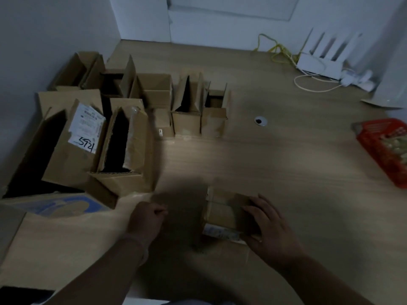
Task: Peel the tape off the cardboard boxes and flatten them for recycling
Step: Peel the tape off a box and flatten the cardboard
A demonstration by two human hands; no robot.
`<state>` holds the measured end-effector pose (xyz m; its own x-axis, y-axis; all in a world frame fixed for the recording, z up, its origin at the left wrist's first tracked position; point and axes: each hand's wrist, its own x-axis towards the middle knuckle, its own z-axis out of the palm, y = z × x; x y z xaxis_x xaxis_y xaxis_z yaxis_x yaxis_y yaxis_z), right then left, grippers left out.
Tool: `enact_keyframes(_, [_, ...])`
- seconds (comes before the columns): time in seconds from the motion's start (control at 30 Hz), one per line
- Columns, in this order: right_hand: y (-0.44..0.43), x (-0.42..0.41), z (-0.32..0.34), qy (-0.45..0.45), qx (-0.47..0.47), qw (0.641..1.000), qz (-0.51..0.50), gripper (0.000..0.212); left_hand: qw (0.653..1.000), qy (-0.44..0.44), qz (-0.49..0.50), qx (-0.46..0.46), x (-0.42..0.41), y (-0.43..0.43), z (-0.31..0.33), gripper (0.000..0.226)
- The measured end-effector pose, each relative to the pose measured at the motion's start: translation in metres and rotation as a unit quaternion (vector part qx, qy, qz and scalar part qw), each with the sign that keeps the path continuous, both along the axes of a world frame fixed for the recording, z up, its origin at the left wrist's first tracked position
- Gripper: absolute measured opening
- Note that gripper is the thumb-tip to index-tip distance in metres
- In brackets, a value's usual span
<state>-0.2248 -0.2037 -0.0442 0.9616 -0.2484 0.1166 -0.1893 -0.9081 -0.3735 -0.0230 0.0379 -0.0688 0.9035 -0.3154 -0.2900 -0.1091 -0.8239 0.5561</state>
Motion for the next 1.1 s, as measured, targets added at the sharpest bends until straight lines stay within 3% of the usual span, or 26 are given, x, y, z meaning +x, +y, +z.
enact_keyframes(0.3, [-0.017,-0.011,0.002,-0.032,-0.091,0.995,-0.007,0.066,0.998,0.003,-0.055,0.041,-0.011,-0.009,0.017,0.024])
enact_keyframes(0.43, [-0.023,-0.013,0.006,-0.025,-0.117,0.993,0.004,0.067,0.994,-0.019,-0.046,-0.098,-0.042,-0.033,0.043,0.013])
enact_keyframes(0.57, [-0.029,-0.019,0.009,-0.009,-0.115,0.993,0.022,0.067,0.975,0.069,-0.078,-0.196,-0.071,-0.069,0.069,0.007])
enact_keyframes(0.67, [-0.031,-0.023,0.01,-0.003,-0.079,0.997,0.024,0.059,0.97,0.086,-0.155,-0.167,-0.082,-0.085,0.072,0.022])
enact_keyframes(0.83, [-0.032,-0.026,0.013,-0.064,0.004,0.998,0.012,0.023,0.972,0.042,-0.186,-0.135,-0.081,-0.093,0.07,0.027])
enact_keyframes(0.97, [-0.034,-0.025,0.013,-0.078,0.113,0.988,-0.071,0.041,0.977,-0.013,-0.186,-0.099,-0.083,-0.094,0.067,0.026])
enact_keyframes(1.1, [-0.04,-0.021,0.008,0.016,0.071,0.991,-0.114,0.028,0.96,-0.065,-0.273,-0.003,-0.087,-0.092,0.068,0.026])
